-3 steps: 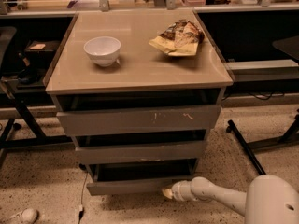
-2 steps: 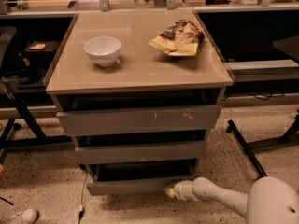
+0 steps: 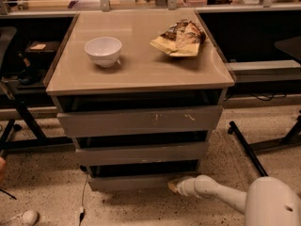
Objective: Close bottom drawer
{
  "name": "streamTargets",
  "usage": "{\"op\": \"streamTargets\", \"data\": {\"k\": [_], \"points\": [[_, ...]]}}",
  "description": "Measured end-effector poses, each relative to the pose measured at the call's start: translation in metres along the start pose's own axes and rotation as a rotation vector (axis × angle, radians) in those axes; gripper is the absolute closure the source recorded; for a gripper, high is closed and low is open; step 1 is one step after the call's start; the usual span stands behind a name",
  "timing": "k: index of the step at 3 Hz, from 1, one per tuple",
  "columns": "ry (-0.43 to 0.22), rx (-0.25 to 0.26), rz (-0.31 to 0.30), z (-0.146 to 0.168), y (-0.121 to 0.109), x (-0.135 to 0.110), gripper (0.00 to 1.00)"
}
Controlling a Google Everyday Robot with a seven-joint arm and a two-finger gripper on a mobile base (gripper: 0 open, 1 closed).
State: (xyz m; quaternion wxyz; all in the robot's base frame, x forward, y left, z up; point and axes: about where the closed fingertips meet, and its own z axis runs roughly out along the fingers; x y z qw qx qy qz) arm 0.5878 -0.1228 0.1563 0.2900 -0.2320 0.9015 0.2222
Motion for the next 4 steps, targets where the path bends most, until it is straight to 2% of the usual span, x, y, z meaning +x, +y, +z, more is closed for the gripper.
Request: {"op": "streamTargets", "data": {"k": [2,3,4], "points": [[-0.042,0.034,-0.022,0.01,-0.015,-0.034,1.0],[-0.04,0.033,-0.021,0.01,-0.015,-0.033,1.0],[-0.003,0.047,0.018,-0.015,-0.014,-0.018,1.0]]}}
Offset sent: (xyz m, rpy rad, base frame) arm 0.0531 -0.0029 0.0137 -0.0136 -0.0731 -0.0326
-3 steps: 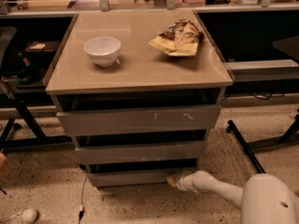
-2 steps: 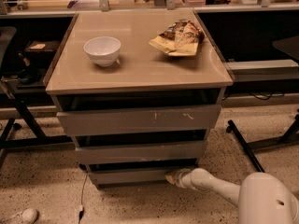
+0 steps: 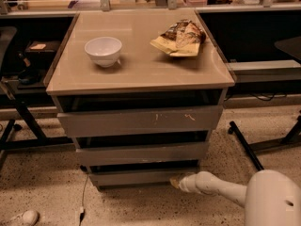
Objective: Close bottom drawer
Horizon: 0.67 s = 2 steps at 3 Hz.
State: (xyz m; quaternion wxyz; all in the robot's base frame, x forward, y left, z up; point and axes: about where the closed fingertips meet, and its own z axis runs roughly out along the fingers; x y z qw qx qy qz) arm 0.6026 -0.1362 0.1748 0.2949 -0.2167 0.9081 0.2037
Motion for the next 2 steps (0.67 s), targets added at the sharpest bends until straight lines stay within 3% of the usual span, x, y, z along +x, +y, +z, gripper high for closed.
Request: {"op": "streamTargets", "data": {"k": [1,2], "points": [[0.063,0.066,0.106,-0.062,-0.016,0.03,1.0],[0.052,0.297,0.315,-0.154,-0.079,0.025,1.0]]}}
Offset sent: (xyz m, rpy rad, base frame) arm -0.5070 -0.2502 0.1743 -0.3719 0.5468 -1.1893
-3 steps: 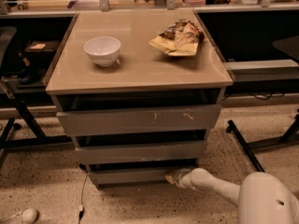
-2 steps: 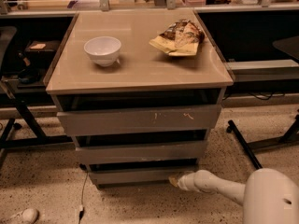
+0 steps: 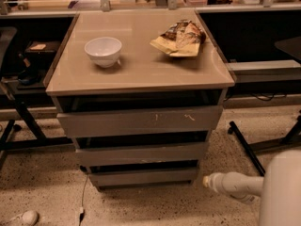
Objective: Close bottom drawer
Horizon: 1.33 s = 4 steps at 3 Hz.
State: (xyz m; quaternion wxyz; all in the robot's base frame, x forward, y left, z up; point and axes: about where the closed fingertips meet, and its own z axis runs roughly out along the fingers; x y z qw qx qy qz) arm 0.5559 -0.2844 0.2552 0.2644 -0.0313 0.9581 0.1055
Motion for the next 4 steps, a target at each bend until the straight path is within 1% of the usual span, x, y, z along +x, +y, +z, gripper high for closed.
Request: {"op": "streamTargets", "data": {"k": [1,2,3,4], "points": [[-0.082,0.209,0.16,-0.067,-0.04,-0.057,1.0],[-0.151,0.327,0.239,-0.116,-0.073,-0.078,0.82],[-0.151,0.328,0.241,-0.117,-0.074,-0.076,0.58],[-0.122,0.315,0.247,-0.114,-0.076,-0.078,0.35]]}}
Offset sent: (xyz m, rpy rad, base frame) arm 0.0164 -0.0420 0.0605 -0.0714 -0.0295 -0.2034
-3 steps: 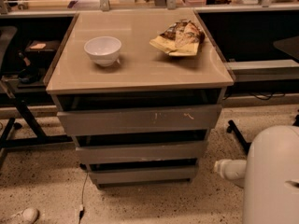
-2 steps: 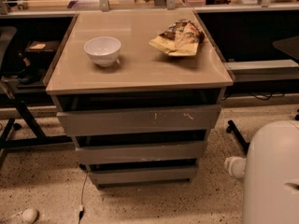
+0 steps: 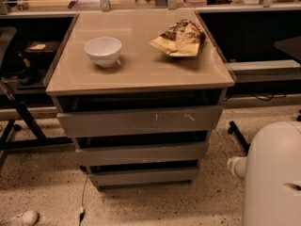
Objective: Close bottom drawer
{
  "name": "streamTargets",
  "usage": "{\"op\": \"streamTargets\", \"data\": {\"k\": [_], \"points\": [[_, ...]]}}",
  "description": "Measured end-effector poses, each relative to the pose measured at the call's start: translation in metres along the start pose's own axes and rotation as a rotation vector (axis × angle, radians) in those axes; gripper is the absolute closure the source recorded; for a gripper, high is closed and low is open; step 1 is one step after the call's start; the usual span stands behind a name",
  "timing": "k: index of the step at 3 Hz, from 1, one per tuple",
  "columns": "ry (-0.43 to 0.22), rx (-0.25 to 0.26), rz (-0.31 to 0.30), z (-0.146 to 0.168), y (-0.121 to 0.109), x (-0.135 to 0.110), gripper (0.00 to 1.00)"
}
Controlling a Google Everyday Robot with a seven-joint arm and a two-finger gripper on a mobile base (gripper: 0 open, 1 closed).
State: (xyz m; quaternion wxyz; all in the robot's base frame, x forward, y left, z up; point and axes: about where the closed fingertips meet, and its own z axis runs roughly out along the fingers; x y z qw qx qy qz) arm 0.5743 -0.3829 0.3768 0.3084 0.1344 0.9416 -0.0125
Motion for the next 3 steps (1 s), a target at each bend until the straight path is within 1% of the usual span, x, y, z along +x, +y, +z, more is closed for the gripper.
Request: {"op": "streamTargets", "data": {"k": [1,2,3], "points": [[0.104,0.092,0.138,-0.018,-0.059,0.032,0.12],[0.224,0.3,0.392,-0.048,-0.15,0.098,0.0],[0.202,0.397,0.475,-0.072,-0.198,0.099,0.0]]}}
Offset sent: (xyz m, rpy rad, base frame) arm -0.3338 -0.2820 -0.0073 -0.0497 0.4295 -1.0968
